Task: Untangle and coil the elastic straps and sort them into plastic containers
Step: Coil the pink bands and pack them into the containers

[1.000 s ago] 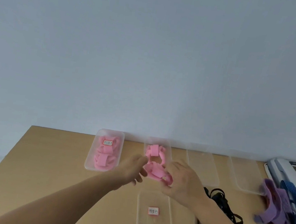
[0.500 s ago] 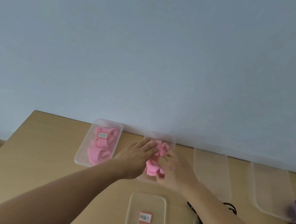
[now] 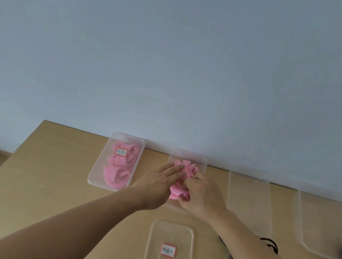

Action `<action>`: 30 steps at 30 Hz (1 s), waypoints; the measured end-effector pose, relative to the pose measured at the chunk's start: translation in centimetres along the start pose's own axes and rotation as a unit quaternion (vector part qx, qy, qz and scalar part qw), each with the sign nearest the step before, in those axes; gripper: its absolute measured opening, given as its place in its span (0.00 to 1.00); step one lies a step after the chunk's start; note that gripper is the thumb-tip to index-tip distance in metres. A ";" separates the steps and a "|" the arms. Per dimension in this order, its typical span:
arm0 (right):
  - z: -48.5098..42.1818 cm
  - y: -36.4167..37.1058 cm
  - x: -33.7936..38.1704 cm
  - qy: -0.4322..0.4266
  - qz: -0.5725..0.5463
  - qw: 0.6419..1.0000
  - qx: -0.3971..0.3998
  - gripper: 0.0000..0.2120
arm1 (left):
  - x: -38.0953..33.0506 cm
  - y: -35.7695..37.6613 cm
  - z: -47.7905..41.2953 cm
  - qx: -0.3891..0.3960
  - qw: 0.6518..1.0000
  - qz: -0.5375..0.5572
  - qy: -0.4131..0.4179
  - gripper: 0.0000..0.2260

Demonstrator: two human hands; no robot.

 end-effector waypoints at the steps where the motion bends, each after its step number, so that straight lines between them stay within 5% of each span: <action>1: 0.0 -0.1 0.5 -0.008 0.009 1.000 -0.008 0.11 | 0.0 0.1 0.1 -0.002 1.000 0.009 0.003 0.29; 6: 0.1 -0.6 1.8 -0.056 0.091 0.993 -0.044 0.11 | 0.4 0.5 0.3 -0.003 1.000 0.008 0.015 0.29; 10: 0.9 -1.2 2.2 -0.052 0.037 0.996 -0.070 0.15 | 0.5 0.5 0.2 -0.009 1.000 0.010 0.009 0.29; 21: 2.7 -0.7 1.3 0.000 -0.004 0.997 -0.082 0.02 | 0.9 0.1 0.6 -0.042 0.999 -0.020 0.008 0.26; 30: 2.7 -0.6 -0.4 0.098 -0.020 0.991 -0.084 0.07 | 1.0 -0.4 -0.1 -0.050 0.998 -0.040 -0.025 0.26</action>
Point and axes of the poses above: each hand's wrist, its own z-axis away from the middle knuckle, its own y-axis out of the palm, x = y × z, the point moved 10 cm from there along -z, towards the middle knuckle, and after that the axes turned 14 degrees about z, right-handed, at the moved point
